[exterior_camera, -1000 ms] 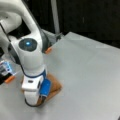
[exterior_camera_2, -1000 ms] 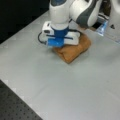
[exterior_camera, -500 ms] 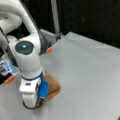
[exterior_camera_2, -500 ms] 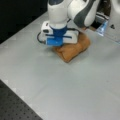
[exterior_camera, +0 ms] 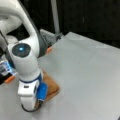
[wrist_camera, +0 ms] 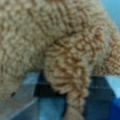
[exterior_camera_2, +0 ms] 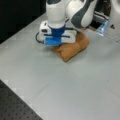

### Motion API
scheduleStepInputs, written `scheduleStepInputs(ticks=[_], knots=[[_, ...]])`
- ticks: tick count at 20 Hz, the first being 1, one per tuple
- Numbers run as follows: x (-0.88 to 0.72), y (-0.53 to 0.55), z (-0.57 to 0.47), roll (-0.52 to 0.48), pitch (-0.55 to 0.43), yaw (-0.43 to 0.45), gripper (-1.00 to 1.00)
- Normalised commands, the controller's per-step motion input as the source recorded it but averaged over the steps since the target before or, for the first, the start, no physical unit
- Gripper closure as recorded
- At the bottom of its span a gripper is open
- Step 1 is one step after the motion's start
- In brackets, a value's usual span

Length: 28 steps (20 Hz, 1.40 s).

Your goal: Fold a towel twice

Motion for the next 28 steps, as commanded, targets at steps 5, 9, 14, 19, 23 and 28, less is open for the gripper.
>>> scheduleStepInputs(ticks=[5, 9, 14, 19, 23, 28], knots=[[0.12, -0.21, -0.05, 0.08, -0.066, -0.003, -1.0], [0.1, -0.17, -0.07, 0.093, -0.056, 0.005, -1.0], [0.1, -0.14, -0.04, 0.098, -0.056, 0.009, -1.0], [0.09, -0.14, -0.03, 0.094, -0.053, 0.025, -1.0], [0.07, -0.18, 0.01, 0.08, -0.051, 0.025, -1.0], [0.05, -0.22, 0.12, 0.044, -0.025, 0.034, -1.0]])
